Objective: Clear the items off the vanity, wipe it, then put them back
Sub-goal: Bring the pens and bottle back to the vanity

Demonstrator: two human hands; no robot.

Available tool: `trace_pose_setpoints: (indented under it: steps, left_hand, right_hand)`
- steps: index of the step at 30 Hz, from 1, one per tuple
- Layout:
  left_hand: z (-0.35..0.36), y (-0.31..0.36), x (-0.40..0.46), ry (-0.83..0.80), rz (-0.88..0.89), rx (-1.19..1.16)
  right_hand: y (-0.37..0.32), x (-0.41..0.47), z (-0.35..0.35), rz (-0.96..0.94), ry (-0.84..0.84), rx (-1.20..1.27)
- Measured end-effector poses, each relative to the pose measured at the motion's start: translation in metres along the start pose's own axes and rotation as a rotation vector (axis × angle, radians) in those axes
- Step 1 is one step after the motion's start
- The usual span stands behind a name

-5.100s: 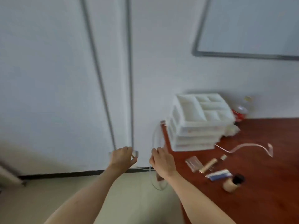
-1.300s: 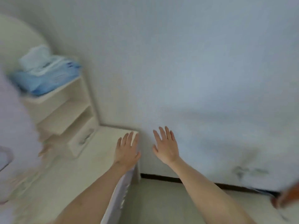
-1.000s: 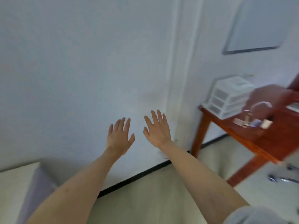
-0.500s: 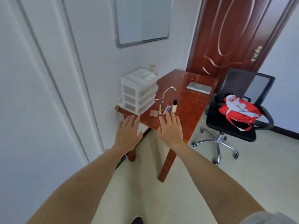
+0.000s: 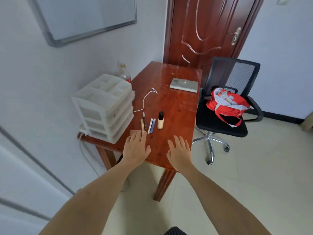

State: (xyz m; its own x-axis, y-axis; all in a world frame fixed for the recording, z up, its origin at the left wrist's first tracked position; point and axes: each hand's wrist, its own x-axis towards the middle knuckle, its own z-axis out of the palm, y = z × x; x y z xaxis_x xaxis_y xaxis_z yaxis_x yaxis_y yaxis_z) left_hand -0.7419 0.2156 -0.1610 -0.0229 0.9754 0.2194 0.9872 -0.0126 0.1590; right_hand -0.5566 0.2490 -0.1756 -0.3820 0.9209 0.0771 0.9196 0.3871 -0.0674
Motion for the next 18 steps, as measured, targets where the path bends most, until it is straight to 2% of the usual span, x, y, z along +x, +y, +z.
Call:
trace_pose_setpoints:
  steps: [5, 11, 14, 18]
  left_hand:
    - [0.044, -0.002, 0.055, -0.088, -0.047, 0.004]
    - [0.089, -0.002, 0.126, -0.176, -0.188, -0.047]
    - [0.101, -0.001, 0.156, -0.236, -0.217, -0.033]
    - [0.115, -0.006, 0.183, -0.281, -0.261, -0.029]
  right_hand:
    - [0.025, 0.06, 0.032, 0.006, -0.091, 0.033]
    - [0.049, 0.152, 0.064, -0.062, -0.13, 0.155]
    - [0.053, 0.188, 0.074, -0.118, -0.122, 0.35]
    - [0.057, 0.219, 0.087, -0.065, -0.235, 0.637]
